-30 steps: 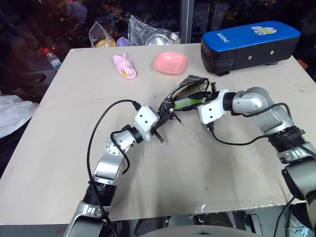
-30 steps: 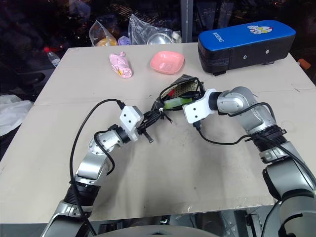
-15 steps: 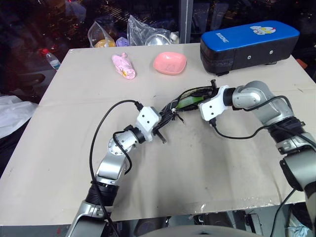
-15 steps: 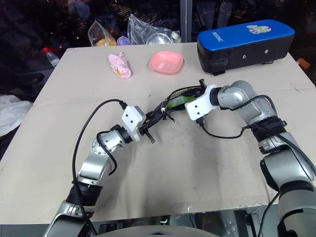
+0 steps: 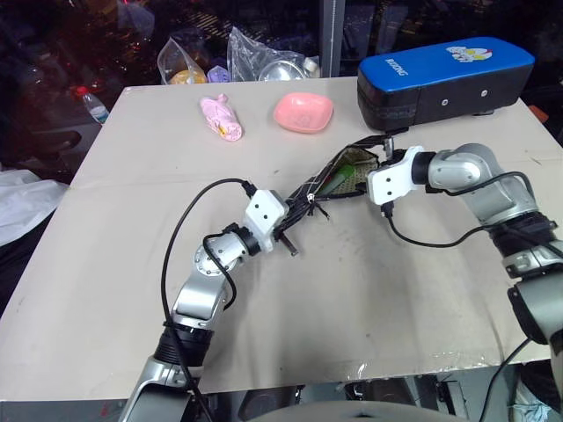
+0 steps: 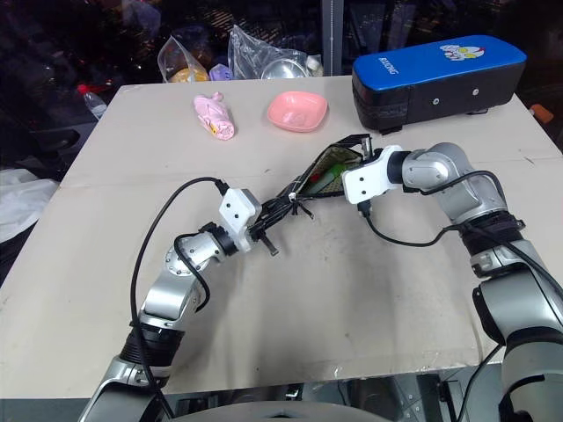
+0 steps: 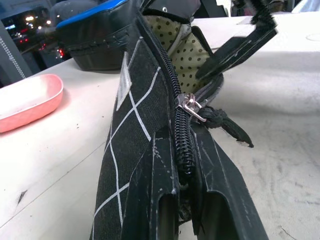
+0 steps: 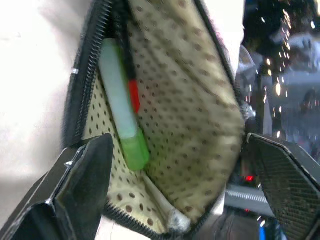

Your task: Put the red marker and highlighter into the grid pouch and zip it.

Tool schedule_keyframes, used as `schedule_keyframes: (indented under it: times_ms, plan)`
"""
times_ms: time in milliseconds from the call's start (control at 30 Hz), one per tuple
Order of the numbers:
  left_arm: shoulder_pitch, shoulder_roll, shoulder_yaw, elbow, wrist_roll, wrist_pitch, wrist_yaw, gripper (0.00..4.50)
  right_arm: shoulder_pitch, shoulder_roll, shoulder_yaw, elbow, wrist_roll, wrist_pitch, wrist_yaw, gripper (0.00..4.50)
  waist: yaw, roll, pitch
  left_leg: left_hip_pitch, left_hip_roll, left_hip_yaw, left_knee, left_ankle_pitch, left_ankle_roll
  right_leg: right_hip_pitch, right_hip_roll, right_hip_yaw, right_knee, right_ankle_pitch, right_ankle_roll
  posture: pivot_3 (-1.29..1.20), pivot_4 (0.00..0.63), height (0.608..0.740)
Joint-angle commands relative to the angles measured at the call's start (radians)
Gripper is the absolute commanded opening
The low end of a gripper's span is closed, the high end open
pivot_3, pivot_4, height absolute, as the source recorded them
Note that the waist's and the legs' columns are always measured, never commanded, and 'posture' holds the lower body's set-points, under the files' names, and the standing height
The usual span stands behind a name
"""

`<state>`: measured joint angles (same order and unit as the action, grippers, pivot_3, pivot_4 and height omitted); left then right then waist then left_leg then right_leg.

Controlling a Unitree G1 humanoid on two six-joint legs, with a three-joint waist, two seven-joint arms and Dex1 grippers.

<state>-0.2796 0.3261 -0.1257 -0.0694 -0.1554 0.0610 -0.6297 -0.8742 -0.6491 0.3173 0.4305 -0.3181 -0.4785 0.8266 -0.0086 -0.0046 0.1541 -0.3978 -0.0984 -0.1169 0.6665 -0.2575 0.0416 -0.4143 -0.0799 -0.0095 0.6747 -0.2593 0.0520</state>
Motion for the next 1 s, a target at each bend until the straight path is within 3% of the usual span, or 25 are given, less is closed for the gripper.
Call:
schedule_keyframes:
  times_ms: [33,167,300,433,633,833,1000]
  plan:
    - [-0.019,-0.015,0.024,-0.047,-0.039,0.037,0.012,0.0,0.106,0.038,-0.127,-0.223,0.226,0.265,0.033,4.46,0.001,0.0,0.0,0.0,0.0,-0.001,0.0,0.0,0.0,0.001,0.0,0.0,0.0,0.0,0.0,0.0,0.15,0.734]
    - [-0.019,-0.025,0.022,-0.048,-0.053,0.059,0.006,0.0,0.246,0.092,-0.249,-0.531,0.508,0.749,0.019,4.46,0.0,0.0,0.0,0.0,0.001,-0.001,0.0,0.0,0.0,0.0,0.0,0.0,0.0,0.0,0.0,0.0,0.15,0.734]
    - [-0.027,-0.039,0.013,-0.017,-0.064,0.064,-0.009,0.0,0.376,0.018,-0.352,-0.747,0.764,1.259,0.017,4.46,0.016,0.0,0.0,-0.001,0.0,-0.002,0.001,0.0,0.0,0.001,0.0,-0.001,0.0,0.0,0.0,0.0,0.15,0.734]
    - [-0.038,-0.047,-0.002,0.0,-0.062,0.065,-0.027,0.0,0.417,0.034,-0.373,-0.846,0.879,1.542,-0.068,4.46,0.022,0.0,0.0,-0.001,0.0,-0.002,0.002,0.0,0.001,0.001,-0.001,-0.001,0.0,0.0,0.0,0.0,0.15,0.734]
    - [-0.056,-0.053,-0.014,0.034,-0.05,0.058,-0.048,0.0,0.4,0.185,-0.359,-0.879,0.943,1.71,-0.218,4.46,0.022,0.0,0.0,-0.001,0.0,-0.001,0.001,0.0,0.001,0.001,-0.001,-0.001,0.001,0.0,0.0,0.0,0.15,0.734]
    - [-0.071,-0.05,-0.028,0.061,-0.039,0.047,-0.065,0.0,0.34,0.338,-0.344,-0.807,0.945,1.726,-0.317,4.46,0.022,0.0,0.0,-0.001,0.0,-0.002,0.002,0.0,0.0,0.001,-0.001,-0.001,0.002,0.0,0.0,0.0,0.15,0.734]
    - [-0.07,-0.048,-0.032,0.061,-0.034,0.044,-0.069,0.0,0.321,0.398,-0.348,-0.778,0.954,1.729,-0.353,4.46,0.021,0.0,0.0,-0.001,0.0,-0.002,0.002,0.0,0.0,0.001,-0.001,-0.001,0.001,0.0,0.0,0.0,0.15,0.734]
